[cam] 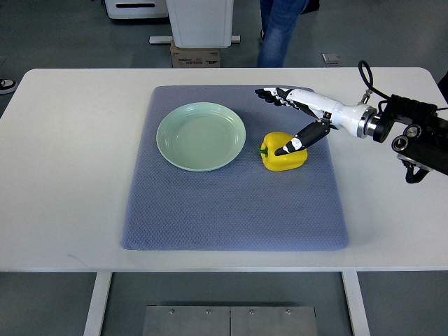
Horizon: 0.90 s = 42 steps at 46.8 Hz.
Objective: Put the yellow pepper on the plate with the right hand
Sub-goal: 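Reach the right hand over the yellow pepper, then lower the right hand and close its fingers around the yellow pepper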
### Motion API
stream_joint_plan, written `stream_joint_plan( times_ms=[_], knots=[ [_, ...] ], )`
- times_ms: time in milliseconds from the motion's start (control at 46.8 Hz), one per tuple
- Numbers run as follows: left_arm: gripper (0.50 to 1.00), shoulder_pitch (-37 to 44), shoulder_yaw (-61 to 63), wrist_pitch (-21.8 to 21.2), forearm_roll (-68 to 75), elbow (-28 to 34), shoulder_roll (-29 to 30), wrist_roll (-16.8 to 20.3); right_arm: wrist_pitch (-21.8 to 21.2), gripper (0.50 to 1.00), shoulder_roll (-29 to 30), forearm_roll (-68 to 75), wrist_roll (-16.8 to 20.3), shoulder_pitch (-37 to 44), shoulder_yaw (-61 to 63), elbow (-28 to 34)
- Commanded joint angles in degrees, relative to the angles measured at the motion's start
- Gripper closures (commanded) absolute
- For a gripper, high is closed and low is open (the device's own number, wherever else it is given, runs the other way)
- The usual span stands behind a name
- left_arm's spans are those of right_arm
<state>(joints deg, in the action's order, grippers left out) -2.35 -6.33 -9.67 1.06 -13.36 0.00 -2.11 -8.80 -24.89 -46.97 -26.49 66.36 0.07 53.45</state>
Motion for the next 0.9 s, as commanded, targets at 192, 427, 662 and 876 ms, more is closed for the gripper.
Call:
stream_joint_plan(
  times_ms=[192,427,662,876],
  knots=[
    [0.5,-0.02,0.0,0.0,0.0,0.0,0.0,0.0,2.03,0.546,1.24,-0.75,0.12,2.81,-6.4,-0.36],
    [0.5,-0.02,0.0,0.0,0.08,0.0,0.0,0.0,5.37,0.546,3.44,-0.93,0.3,4.57,-11.93,-0.98],
    [0.5,-0.02,0.0,0.0,0.0,0.0,0.0,0.0,6.6,0.555,5.46,-1.02,0.38,5.28,-15.19,-3.96],
    [0.5,0.07,0.0,0.0,0.0,0.0,0.0,0.0,6.6,0.565,8.54,-1.02,0.38,5.36,-16.86,-8.44]
  ],
)
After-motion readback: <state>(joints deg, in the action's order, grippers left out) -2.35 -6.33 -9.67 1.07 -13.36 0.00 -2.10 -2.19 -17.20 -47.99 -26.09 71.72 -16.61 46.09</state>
